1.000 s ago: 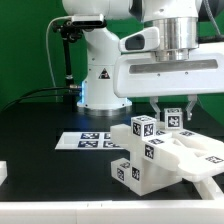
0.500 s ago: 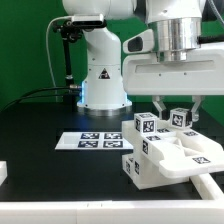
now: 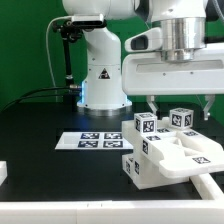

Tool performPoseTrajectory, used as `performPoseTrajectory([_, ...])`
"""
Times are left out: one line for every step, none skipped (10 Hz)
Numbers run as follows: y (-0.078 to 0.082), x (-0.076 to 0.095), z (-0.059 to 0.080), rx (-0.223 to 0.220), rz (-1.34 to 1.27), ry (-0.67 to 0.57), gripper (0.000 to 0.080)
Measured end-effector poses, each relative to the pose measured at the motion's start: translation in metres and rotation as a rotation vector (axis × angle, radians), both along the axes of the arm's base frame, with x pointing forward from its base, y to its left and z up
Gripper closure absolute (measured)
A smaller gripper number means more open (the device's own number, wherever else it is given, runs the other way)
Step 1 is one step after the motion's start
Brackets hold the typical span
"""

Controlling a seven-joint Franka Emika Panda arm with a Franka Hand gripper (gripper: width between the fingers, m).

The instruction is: Assemble chair

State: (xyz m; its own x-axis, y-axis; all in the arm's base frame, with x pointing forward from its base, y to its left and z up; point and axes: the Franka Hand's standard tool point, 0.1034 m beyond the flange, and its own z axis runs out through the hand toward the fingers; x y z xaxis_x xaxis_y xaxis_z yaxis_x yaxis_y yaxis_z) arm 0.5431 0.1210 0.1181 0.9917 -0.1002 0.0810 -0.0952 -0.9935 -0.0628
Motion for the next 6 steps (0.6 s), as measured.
performPoseTrajectory([0.0012, -0.0023, -0.0012, -0.016, 0.148, 0.009, 0.0151])
performPoseTrajectory([0.0009, -0.0035, -0.0023, -0.025, 0.274, 0.019, 0.0151])
performPoseTrajectory([0.0003, -0.0023, -0.0019, -0.029, 0.310, 0.012, 0.0150])
performPoseTrajectory([-0.0004, -0.0022, -0.0020, -0.033, 0.373, 0.009, 0.0150])
performPoseTrajectory([-0.0008, -0.0021, -0.0020, -0.039, 0.429, 0.006, 0.0150])
performPoseTrajectory([-0.0016, -0.0017, -0.0020, -0.065, 0.570, 0.000, 0.0150])
